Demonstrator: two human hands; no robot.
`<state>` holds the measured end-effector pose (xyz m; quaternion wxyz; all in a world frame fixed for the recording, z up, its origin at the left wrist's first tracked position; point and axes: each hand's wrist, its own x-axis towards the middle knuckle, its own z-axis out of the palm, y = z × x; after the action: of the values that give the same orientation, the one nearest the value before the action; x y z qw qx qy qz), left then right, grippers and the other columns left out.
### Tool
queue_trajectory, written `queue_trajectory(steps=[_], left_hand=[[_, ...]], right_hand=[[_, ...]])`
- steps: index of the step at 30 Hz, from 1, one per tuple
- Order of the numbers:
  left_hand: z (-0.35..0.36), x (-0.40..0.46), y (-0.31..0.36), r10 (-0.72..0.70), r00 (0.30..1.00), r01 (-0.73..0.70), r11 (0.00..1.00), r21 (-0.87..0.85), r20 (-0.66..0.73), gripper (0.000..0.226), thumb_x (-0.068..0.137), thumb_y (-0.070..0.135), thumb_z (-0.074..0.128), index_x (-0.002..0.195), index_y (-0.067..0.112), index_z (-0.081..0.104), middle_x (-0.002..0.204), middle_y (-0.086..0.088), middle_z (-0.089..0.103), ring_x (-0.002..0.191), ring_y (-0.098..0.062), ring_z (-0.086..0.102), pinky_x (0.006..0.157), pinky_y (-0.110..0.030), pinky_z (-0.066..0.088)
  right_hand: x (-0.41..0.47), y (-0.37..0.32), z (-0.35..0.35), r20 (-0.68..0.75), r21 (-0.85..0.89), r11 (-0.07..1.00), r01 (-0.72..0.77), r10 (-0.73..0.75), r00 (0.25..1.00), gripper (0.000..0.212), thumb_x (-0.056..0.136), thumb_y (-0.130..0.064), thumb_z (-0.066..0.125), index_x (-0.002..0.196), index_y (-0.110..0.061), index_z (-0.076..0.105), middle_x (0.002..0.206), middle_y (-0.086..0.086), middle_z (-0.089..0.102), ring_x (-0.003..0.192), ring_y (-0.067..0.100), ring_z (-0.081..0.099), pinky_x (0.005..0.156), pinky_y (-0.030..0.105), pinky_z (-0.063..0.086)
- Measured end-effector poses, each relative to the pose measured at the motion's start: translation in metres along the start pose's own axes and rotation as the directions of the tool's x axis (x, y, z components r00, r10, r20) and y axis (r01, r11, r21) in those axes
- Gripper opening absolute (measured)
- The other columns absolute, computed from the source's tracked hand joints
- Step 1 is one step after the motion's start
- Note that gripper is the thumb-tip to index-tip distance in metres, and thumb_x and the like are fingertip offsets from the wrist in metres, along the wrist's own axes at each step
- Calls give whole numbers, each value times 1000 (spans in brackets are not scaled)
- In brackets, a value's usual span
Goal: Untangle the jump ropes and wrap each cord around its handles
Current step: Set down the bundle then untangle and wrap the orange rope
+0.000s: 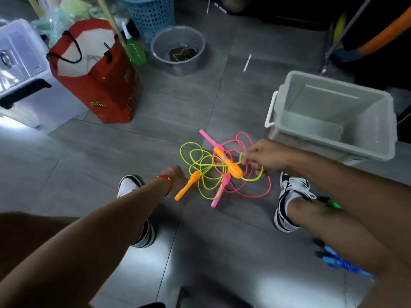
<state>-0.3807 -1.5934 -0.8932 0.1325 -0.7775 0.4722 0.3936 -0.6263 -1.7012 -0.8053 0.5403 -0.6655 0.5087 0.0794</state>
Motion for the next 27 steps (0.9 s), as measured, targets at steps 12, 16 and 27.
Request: queue_trajectory(steps=[12, 16, 27], left_hand=[[116, 113, -29, -190, 980, 197, 965, -175, 52, 42, 96, 20, 54, 136, 10, 47, 133, -24, 49, 125, -43, 50, 100, -41, 42], [125, 114, -23, -206, 975, 194, 972, -132, -84, 39, 92, 21, 55, 129, 15, 46, 127, -19, 43, 119, -43, 51, 95, -47, 45], [130, 73, -27, -334, 941, 332, 886, -325, 51, 48, 92, 41, 51, 128, 9, 51, 127, -20, 60, 118, -40, 57, 92, -39, 46]], right_hand=[[132, 123, 37, -421, 109, 928, -356, 368, 829, 47, 89, -46, 52, 94, -3, 69, 92, 22, 69, 85, 36, 69, 78, 40, 55], [118, 162, 85, -521, -222, 928, -298, 145, 841, 20, 91, -18, 56, 108, -9, 63, 115, 20, 57, 114, 41, 53, 97, 43, 42], [105, 189, 187, -248, -582, 812, -49, -119, 961, 14, 89, -8, 60, 100, -15, 64, 113, 10, 53, 111, 35, 50, 75, 41, 48]])
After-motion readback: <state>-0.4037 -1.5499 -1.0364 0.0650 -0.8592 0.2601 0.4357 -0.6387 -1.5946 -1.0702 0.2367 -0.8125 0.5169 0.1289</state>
